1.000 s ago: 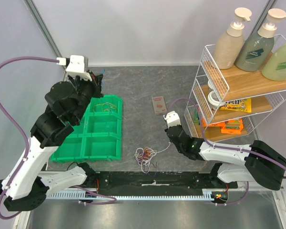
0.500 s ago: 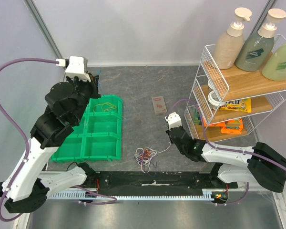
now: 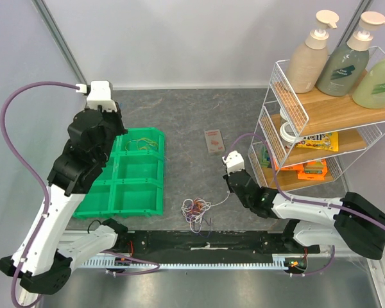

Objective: Untangle the cables

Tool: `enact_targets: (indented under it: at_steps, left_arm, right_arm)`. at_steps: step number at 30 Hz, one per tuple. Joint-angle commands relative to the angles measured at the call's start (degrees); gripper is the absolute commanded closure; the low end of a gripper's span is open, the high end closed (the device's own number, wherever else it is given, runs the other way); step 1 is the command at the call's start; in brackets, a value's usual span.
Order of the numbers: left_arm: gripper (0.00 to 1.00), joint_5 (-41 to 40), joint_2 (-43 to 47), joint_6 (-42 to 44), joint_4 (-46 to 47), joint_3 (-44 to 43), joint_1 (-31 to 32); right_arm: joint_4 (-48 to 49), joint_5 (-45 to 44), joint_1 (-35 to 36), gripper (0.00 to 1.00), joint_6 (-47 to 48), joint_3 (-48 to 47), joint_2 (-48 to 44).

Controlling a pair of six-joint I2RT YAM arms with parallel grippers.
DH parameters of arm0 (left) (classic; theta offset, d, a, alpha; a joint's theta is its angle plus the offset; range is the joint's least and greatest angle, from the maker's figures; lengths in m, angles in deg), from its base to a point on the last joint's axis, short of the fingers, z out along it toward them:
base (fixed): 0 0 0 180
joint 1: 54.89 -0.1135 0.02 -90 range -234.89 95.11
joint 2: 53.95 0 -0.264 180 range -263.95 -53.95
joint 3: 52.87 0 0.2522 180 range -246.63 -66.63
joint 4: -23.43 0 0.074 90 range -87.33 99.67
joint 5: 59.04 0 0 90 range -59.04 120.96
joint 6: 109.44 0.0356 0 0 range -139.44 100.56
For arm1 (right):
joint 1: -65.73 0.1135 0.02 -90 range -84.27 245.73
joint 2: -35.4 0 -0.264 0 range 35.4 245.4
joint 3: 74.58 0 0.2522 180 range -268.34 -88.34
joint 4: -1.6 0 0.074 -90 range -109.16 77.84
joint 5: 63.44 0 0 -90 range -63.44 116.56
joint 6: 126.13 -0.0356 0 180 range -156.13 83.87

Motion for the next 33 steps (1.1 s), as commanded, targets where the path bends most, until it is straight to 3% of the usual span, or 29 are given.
enact_targets:
  at_steps: [1,8,14,18,24,33]
  left_arm:
    - [0.98,1.6,1.24,1.64,-0.05,-4.32,-1.92]
    - [0.99,0.99,0.98,2.08,-0.84,-8.72,-2.1]
    - [0.98,-5.25,1.86,2.35,-0.84,-3.38,-2.54]
    - [0.98,-4.91,2.82,-2.39,-1.63,4.96,-3.94]
    - [0.98,4.23,1.6,-13.2,0.39,17.1,-7.9]
    - [0.98,7.04,-3.67,-30.25,-0.58,28.09,-11.68]
  right_arm:
    - [2.12,-0.02,-0.15,1.0,0.6,-0.51,1.01]
    - [2.21,0.34,-0.16,1.0,0.95,-1.56,3.12]
    - [1.95,0.6,-0.15,1.0,0.87,-1.65,3.12]
    - [1.94,0.6,-0.15,1.0,0.78,-1.48,2.59]
    - [2.12,1.12,-0.07,1.0,0.69,-1.21,2.33]
    - [-0.16,5.34,-0.15,1.0,-1.77,-2.35,2.06]
